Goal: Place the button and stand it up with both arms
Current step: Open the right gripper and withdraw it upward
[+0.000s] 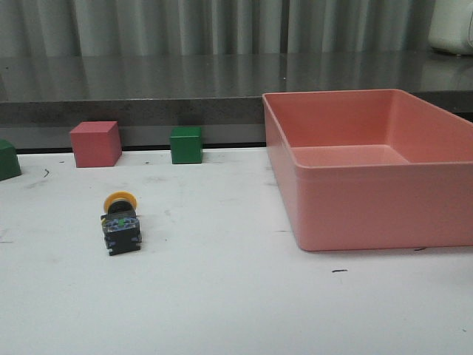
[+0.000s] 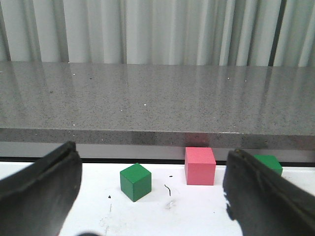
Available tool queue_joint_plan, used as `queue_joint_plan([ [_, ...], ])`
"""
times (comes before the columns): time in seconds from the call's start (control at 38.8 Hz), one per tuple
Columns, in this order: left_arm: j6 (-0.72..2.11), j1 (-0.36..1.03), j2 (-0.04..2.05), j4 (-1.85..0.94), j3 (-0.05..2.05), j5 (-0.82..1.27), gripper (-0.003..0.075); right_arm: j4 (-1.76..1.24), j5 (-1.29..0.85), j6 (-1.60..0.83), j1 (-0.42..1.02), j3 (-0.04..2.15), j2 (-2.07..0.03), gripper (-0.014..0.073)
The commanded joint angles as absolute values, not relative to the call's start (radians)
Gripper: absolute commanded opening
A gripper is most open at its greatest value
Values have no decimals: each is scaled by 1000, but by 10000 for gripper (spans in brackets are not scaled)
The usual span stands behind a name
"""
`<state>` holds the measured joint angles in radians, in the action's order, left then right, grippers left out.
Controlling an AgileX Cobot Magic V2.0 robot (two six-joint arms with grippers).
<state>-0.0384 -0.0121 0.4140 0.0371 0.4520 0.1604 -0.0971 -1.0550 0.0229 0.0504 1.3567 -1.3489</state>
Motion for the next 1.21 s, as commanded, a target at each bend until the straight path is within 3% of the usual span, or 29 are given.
queue_joint_plan([
  [0.0, -40, -15, 427, 38, 487, 86, 563, -84, -842, -23, 44, 1220, -1204, -69],
  [0.34, -40, -15, 427, 38, 487, 86, 563, -69, -463, -23, 44, 722, -781, -70],
  [0.62, -40, -15, 427, 38, 487, 86, 563, -69, -317, -23, 44, 429, -351, -70],
  [0.88, -40, -15, 427, 38, 487, 84, 563, -69, -304, -23, 44, 364, -87, -70],
  [1.19, -40, -11, 434, 25, 489, 0, 563, -69, -304, -23, 44, 364, -65, -70],
])
